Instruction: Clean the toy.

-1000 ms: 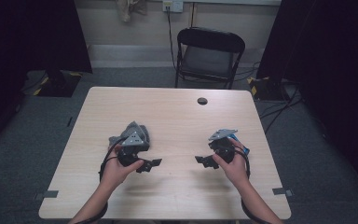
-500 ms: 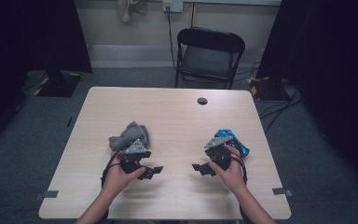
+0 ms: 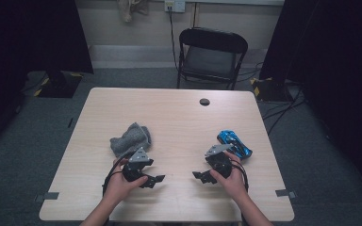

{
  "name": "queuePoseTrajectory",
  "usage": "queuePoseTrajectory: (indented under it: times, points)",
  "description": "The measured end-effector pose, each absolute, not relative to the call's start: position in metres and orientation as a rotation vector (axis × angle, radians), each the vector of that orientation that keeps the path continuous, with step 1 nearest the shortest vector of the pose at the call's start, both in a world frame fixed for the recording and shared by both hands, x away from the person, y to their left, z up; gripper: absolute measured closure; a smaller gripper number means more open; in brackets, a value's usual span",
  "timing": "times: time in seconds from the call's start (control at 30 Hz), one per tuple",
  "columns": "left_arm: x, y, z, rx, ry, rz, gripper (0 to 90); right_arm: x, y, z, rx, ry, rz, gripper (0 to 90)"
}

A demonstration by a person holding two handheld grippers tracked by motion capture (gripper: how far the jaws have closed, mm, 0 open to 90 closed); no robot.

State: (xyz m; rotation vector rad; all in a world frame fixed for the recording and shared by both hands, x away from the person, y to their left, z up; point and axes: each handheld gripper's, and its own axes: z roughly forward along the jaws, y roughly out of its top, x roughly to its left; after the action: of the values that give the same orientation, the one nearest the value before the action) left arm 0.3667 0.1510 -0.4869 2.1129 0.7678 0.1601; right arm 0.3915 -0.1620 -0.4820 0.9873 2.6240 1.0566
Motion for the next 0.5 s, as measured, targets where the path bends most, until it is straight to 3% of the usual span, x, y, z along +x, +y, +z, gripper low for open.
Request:
queuePoseTrajectory:
  times: [0.5]
  points:
    - [0.356,0.138,-0.495,2.156,0.715,0.159,17.3,0.381,-0.163,-0.491,0.975,2.623,1.055,15.5]
